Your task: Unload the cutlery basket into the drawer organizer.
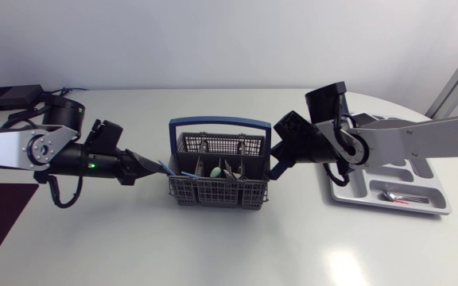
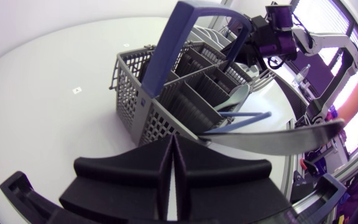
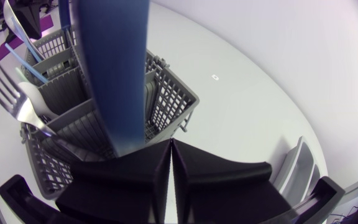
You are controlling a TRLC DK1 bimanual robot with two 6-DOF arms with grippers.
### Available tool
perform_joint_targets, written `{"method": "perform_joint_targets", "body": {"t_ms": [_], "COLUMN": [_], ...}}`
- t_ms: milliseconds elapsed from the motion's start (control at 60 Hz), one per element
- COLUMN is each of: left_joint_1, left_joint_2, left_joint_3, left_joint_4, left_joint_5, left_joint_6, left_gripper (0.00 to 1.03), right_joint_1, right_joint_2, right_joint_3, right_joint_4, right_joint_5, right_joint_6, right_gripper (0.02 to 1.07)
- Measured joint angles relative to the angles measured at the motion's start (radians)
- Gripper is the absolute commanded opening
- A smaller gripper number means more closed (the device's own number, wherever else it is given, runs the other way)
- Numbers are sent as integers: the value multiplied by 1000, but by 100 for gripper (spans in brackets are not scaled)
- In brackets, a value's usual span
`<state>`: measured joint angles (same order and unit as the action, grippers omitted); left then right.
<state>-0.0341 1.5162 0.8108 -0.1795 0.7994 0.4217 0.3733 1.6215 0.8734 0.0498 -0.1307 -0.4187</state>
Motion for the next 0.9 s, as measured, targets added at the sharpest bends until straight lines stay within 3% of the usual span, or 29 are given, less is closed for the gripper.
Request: {"method": "perform_joint_targets", "body": {"t_ms": [167,317,417,533,717,900], "left_joint_1": [74,79,21,-105,-293,-334], "left_joint_2": [-194,-406,-519,-604,-624,-627], "left_joint_3": [-53,-99,-108,-109,-112,-113], "left_joint_4": [-40,-79,-108,-139,-155,-153], "left_joint_5": [-20,-80,-149,-238,-373,-390], "left_joint_6": [46,77,81,82,88,88], "left_gripper": [8,22,29,34,34,34], "right_joint_1": [-22,-21,-19,-4,27,65], "right_joint_2": [-113,-240,-306,-382,-459,-495], "right_joint_3": [-99,-173,-196,-219,-248,-274], "right_joint_4": [3,-4,-34,-73,-107,-117], "right_joint_5": [-2,-2,0,1,2,9], "right_joint_6": [-10,-24,-28,-28,-27,-27], "right_gripper": [36,47,51,53,57,57]}}
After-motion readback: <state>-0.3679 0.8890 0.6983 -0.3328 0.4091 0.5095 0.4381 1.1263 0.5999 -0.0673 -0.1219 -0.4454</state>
